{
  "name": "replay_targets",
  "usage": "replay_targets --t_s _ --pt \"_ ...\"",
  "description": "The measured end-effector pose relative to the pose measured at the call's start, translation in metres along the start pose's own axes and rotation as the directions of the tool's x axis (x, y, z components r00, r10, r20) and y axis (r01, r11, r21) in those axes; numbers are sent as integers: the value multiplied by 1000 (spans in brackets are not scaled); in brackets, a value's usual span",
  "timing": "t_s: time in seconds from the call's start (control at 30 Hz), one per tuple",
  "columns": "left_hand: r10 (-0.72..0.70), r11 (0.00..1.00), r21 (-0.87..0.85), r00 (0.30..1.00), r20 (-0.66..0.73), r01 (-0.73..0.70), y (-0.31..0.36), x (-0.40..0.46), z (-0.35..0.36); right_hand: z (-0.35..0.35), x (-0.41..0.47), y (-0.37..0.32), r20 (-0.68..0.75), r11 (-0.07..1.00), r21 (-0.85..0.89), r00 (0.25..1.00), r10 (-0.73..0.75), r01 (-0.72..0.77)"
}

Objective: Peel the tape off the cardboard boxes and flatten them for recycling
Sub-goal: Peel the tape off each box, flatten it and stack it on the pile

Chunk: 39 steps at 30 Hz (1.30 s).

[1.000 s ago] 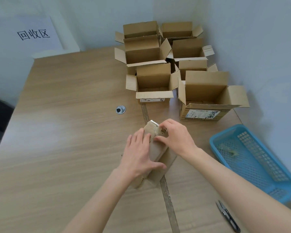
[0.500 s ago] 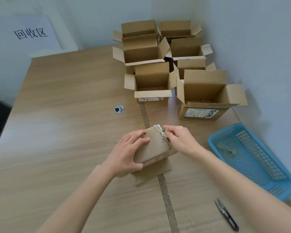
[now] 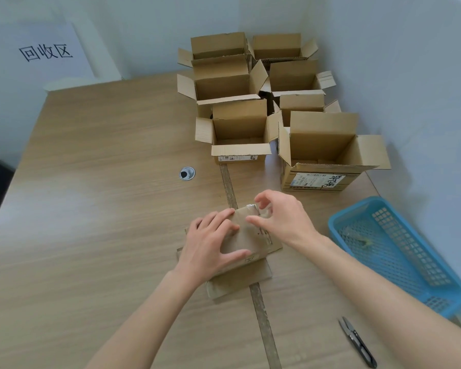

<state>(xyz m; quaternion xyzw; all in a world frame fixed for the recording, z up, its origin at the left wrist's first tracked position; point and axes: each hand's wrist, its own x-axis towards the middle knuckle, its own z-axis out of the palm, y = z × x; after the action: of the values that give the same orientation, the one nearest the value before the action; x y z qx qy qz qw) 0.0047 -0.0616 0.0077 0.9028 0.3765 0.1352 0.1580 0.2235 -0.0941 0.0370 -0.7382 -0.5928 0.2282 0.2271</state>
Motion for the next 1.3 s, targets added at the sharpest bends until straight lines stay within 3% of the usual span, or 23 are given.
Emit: replay_targets --t_s 0.13,0.23,0.3,0.37,0.47,0.53,0.67,0.8,1.0,1.17,1.23,1.3 --pt "-1 1000 -4 1000 -16 1 -2 2 3 0 2 -13 -22 979 -189 996 -81 76" --pt "0 1000 1 999 -43 0 -3 1 7 8 -1 -17 12 904 -394 985 -172 163" --pt "8 1000 6 998 -55 -7 -4 -1 9 11 -2 -16 18 885 -431 982 -186 176" --pt "10 1000 14 998 -58 -10 -6 -1 10 15 -3 -14 -28 923 -365 989 -144 124" --pt "4 1000 20 999 -53 -3 -7 0 11 17 -2 -9 -151 996 -75 988 40 -52" --pt "-3 1000 16 998 -55 4 -7 0 12 15 -2 -2 -149 987 94 978 145 -132" --pt "-12 1000 26 998 -63 14 -6 -3 14 5 1 13 11 970 204 991 130 -130" --pt "-20 999 37 998 -66 22 -5 -4 14 -4 8 8 16 953 284 994 107 -107" --pt "-15 999 34 997 -69 18 -6 -4 13 -10 22 -9 62 988 -93 991 -122 127" --pt "-13 999 32 998 -58 14 -6 -3 14 -4 25 -19 182 849 -424 948 -262 316" --pt "-11 999 35 998 -55 13 -6 -4 14 4 24 -21 155 838 -467 959 -239 284" --pt "-14 999 32 999 -50 16 -7 -3 13 11 23 -21 40 925 -353 990 -134 140"
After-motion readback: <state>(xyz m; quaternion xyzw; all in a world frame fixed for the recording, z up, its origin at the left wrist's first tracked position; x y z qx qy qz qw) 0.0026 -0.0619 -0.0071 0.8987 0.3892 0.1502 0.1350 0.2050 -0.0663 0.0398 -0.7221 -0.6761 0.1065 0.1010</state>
